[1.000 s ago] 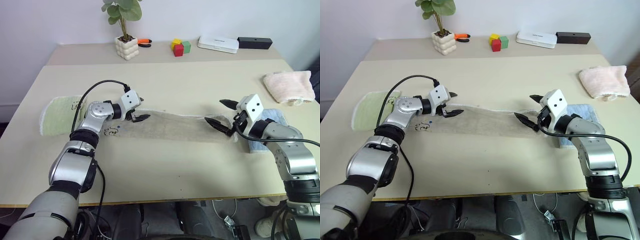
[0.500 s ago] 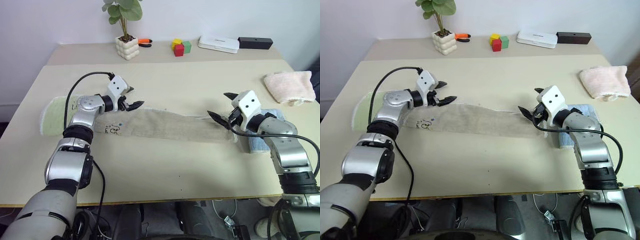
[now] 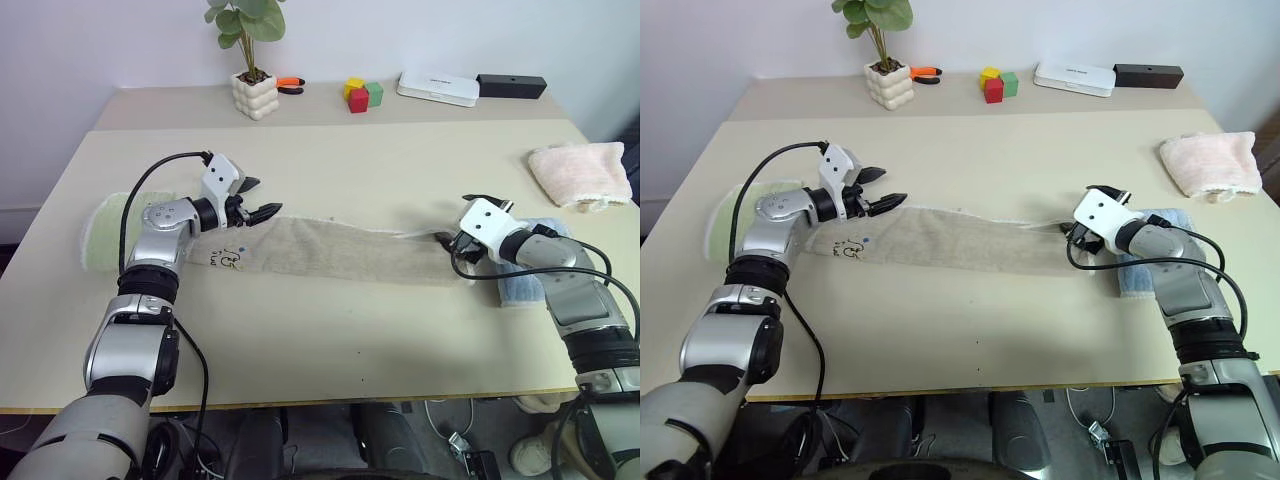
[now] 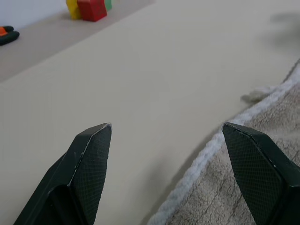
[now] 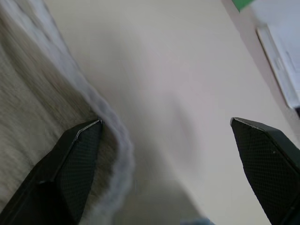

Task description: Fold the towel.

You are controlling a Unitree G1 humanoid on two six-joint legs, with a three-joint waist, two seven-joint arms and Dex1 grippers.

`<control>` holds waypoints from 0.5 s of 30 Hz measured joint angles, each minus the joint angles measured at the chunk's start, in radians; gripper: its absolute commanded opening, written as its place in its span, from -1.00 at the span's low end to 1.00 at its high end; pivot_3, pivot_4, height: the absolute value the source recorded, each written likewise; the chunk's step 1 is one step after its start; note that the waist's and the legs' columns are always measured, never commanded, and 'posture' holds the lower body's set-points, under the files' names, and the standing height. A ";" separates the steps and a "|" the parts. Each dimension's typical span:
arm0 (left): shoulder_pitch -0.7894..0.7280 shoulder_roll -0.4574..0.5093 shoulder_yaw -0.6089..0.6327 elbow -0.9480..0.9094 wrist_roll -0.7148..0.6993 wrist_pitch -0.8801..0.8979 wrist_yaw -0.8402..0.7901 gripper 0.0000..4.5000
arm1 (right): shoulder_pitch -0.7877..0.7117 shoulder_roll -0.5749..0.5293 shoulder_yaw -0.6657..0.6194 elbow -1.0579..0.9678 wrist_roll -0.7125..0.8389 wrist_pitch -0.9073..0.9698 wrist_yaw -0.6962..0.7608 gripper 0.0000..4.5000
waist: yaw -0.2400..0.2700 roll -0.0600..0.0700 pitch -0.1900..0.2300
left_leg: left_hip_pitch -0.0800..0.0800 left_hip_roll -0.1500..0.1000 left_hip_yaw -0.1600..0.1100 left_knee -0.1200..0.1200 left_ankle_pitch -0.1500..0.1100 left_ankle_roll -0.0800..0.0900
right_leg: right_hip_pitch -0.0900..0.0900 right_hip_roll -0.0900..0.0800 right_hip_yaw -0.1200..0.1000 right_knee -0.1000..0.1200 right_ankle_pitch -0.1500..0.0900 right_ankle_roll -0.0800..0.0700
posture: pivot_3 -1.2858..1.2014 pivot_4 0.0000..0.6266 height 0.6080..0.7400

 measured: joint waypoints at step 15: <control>-0.003 -0.040 0.078 -0.051 -0.123 0.174 0.067 0.32 | -0.057 0.209 -0.210 -0.155 0.279 0.242 -0.102 0.41 | -0.012 0.000 0.000 | 0.000 0.000 -0.001 0.000 0.000 0.000 | 0.000 0.000 0.000 0.002 0.000 0.000 | 0.03 -0.52 1.00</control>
